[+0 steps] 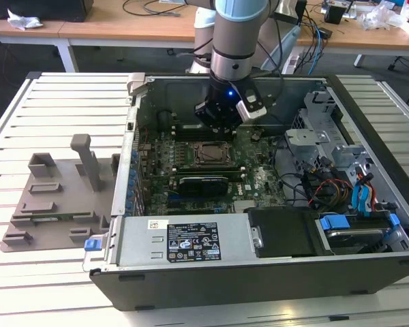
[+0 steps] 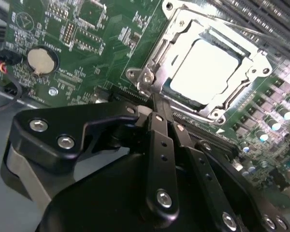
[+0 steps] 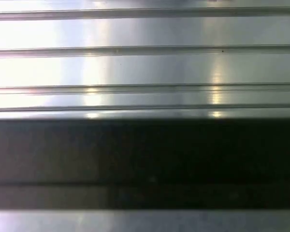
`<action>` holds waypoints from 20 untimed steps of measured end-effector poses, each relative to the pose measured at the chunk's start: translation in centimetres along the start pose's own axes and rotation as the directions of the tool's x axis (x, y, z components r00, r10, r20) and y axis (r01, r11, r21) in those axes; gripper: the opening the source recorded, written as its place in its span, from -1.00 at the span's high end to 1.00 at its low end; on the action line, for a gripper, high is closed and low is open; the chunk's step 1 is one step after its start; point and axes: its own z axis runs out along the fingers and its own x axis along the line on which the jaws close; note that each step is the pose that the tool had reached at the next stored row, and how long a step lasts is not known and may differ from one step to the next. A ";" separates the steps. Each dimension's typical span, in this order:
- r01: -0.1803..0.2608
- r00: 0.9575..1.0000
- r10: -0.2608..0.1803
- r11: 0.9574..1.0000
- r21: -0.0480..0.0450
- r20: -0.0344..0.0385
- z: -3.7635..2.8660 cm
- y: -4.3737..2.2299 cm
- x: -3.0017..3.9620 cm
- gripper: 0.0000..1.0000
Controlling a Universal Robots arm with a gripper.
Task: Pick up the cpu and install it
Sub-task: 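Install the first cpu locking lever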
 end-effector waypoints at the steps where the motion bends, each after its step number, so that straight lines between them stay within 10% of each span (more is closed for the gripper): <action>1: 0.000 1.000 0.000 1.000 0.000 0.000 -0.02 -0.44 0.00 0.79; 13: 0.000 1.000 0.000 1.000 0.000 0.000 -0.12 -4.66 -0.06 0.79; 20: 0.000 1.000 0.000 1.000 0.000 0.000 -1.72 -4.65 -0.05 0.79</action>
